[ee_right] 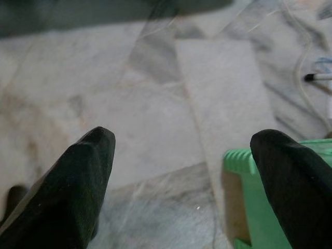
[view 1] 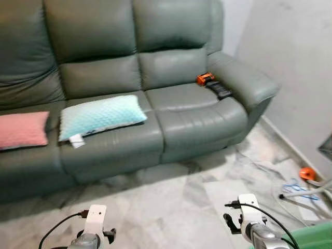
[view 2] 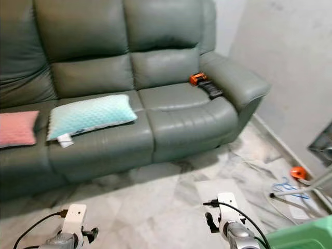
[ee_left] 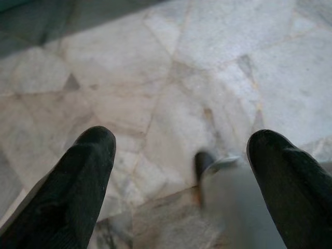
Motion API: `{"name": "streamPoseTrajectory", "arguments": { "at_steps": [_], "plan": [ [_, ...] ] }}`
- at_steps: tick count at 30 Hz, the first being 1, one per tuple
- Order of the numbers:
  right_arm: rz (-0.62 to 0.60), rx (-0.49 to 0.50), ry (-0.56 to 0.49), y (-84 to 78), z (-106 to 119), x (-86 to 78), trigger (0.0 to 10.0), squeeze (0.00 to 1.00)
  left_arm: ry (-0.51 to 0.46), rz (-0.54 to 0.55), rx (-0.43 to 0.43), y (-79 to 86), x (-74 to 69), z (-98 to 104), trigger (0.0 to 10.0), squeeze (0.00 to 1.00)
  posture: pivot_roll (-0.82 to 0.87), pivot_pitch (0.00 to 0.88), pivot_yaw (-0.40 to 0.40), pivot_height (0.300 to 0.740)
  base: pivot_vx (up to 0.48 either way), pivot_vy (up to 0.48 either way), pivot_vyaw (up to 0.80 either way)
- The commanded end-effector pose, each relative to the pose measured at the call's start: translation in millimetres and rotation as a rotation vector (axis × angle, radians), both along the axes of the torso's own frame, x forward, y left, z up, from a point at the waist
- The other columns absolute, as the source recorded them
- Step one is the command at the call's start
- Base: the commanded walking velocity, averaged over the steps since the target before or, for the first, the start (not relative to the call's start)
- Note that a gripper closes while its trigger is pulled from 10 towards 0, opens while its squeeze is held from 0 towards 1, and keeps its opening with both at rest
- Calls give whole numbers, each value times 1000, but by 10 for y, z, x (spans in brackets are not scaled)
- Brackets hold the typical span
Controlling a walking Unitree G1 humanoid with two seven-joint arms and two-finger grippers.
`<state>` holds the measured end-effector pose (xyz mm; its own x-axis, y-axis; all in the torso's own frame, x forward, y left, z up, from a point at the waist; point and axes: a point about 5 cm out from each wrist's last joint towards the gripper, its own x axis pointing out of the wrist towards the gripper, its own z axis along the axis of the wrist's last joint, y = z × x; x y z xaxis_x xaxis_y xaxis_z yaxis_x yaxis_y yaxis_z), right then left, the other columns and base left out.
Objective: Move the pillow to the sofa
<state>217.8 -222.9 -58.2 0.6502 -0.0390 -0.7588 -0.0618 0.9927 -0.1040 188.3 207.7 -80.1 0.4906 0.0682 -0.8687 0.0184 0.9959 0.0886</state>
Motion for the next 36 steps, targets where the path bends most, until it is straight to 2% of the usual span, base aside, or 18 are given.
{"name": "streamPoseTrajectory", "arguments": {
  "at_steps": [1,8,16,26,36],
  "plan": [
    [-4,5,9,20,-27,-37,10000,0,18,4,13,50,-29,-6,10000,0,-60,0,-3,740,0,-300,0],
    [-6,4,13,14,-37,-57,10000,0,16,0,14,34,-2,4,10000,0,-62,0,-1,740,0,-294,0],
    [-8,2,16,14,-46,-71,10000,0,39,4,15,60,-168,-67,10000,0,-62,0,-1,740,0,-33,0],
    [-5,-4,14,14,-47,-74,10000,0,33,-2,0,56,-173,-68,10000,0,-71,0,8,740,0,0,0],
    [-5,-6,12,8,-46,-76,10000,0,43,-2,3,158,-232,-71,10000,0,-77,0,11,740,422,0,0]
  ]
}}
